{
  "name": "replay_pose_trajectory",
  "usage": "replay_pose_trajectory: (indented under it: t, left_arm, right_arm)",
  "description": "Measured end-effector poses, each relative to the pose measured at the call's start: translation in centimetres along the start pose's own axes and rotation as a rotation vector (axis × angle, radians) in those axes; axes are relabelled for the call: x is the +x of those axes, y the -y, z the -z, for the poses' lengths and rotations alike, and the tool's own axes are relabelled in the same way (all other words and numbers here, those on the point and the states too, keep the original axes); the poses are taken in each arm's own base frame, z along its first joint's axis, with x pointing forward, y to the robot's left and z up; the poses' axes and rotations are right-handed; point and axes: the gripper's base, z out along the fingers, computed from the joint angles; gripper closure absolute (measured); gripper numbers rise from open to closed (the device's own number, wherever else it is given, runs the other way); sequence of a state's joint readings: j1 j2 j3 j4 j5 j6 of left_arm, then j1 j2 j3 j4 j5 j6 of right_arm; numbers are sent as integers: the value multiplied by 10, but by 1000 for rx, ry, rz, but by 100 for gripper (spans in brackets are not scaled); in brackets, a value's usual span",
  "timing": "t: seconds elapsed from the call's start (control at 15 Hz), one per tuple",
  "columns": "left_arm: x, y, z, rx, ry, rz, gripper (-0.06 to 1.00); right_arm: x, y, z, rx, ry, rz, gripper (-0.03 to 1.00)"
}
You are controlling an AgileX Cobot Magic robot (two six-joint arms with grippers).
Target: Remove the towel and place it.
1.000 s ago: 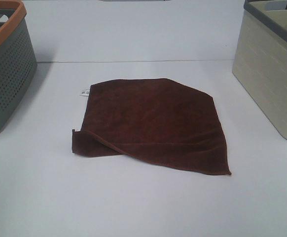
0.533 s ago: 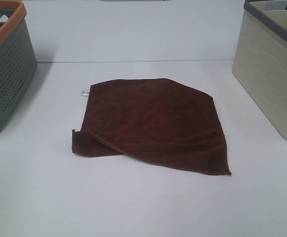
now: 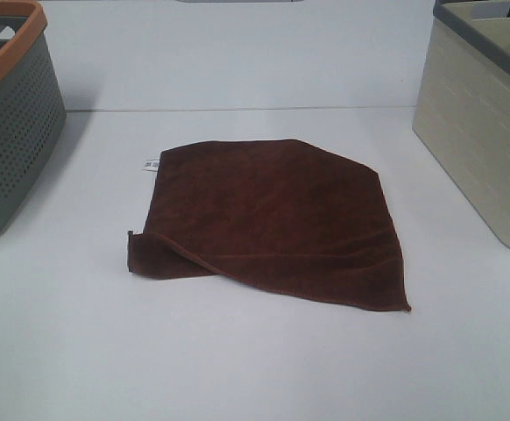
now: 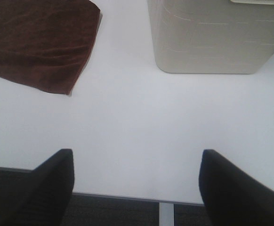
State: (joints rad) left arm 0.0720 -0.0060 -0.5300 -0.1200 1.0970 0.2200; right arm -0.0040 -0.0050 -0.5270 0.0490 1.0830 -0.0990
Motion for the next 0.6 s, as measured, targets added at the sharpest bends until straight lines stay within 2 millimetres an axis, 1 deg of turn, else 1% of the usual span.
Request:
replay_pose_trajectory:
  t: [0.2,0.6]
  left_arm:
    - [1,-1,-5,-8,10,-27,13]
    - [2,-4,-5,-42,9,69,13]
  right_arm:
    - [3,0,-5,0,-4,-1,32]
    - [3,0,-5,0,-3,-1,32]
